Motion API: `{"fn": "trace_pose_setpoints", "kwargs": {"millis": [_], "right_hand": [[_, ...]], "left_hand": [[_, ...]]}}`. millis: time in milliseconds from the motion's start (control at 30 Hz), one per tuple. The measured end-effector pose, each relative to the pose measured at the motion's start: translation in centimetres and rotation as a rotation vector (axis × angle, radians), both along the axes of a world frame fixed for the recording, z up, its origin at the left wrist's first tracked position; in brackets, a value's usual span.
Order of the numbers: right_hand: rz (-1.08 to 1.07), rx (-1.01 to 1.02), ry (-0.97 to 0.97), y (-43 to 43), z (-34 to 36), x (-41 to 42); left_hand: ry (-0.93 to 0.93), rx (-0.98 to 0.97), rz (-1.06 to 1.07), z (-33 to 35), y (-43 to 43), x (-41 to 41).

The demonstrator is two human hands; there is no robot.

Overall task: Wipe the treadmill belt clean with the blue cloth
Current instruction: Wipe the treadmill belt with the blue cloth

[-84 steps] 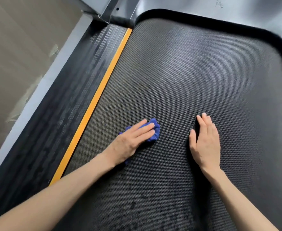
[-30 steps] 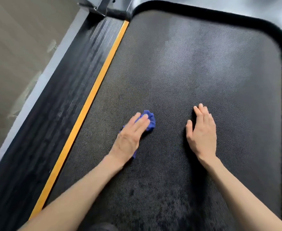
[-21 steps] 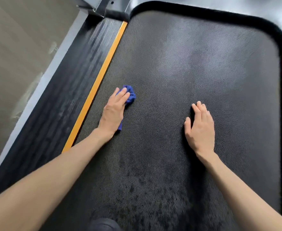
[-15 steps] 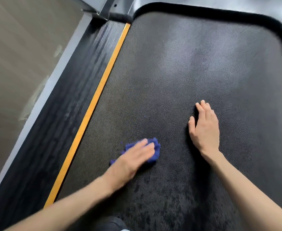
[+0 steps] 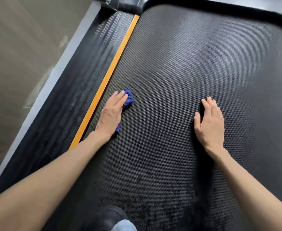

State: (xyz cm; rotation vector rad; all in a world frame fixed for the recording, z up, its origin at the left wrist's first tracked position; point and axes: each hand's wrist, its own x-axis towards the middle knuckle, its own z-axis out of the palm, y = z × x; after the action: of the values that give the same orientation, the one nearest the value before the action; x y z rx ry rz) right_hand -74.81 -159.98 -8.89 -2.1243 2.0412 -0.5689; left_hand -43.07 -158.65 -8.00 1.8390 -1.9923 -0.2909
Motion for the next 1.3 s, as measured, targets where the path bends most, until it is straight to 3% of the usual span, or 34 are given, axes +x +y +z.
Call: {"fn": "trace_pose_setpoints", "kwargs": {"millis": [67, 167, 300, 367, 500, 667, 900, 1067, 1167, 1233, 1300], "right_hand": [[0.004, -0.001, -0.002, -0.1, 0.0, 0.0], [0.002, -0.011, -0.010, 0.0, 0.0, 0.1], [0.002, -0.015, -0.003, 0.0, 0.0, 0.0], [0.002, -0.011, 0.000, -0.1, 0.0, -0.1], [0.008, -0.015, 0.006, -0.1, 0.0, 0.0], [0.007, -0.015, 0.013, 0.0, 0.1, 0.0], [0.006, -0.008, -0.020, 0.0, 0.4, 0.1], [-0.016, 0.019, -0.072, 0.1, 0.8, 0.5], [-0.048, -0.078, -0.176, 1.1, 2.8, 3.2], [0.117, -0.107, -0.191, 3.6, 4.5, 7.8], [0.262, 0.014, -0.180, 7.0, 4.7, 13.7]], "left_hand": [[0.030, -0.020, 0.000, 0.2, 1.3, -0.9], [0.063, 0.048, -0.271, -0.1, 7.1, -2.7], [-0.029, 0.239, -0.591, -0.3, 14.5, -3.1], [-0.069, 0.165, -0.678, 0.1, 14.8, -1.8], [0.006, 0.008, -0.536, 0.3, 11.2, -0.1], [-0.027, -0.003, -0.409, -0.8, 4.1, 1.3], [-0.097, 0.073, 0.090, 0.8, -0.5, -2.7], [-0.045, 0.149, -0.016, 0.0, 8.8, -8.1], [0.051, 0.185, 0.006, 2.0, 10.1, -7.1], [0.101, 0.166, -0.012, 3.5, 9.7, -5.3], [0.091, 0.145, 0.022, 4.3, 9.7, -3.3]]}}
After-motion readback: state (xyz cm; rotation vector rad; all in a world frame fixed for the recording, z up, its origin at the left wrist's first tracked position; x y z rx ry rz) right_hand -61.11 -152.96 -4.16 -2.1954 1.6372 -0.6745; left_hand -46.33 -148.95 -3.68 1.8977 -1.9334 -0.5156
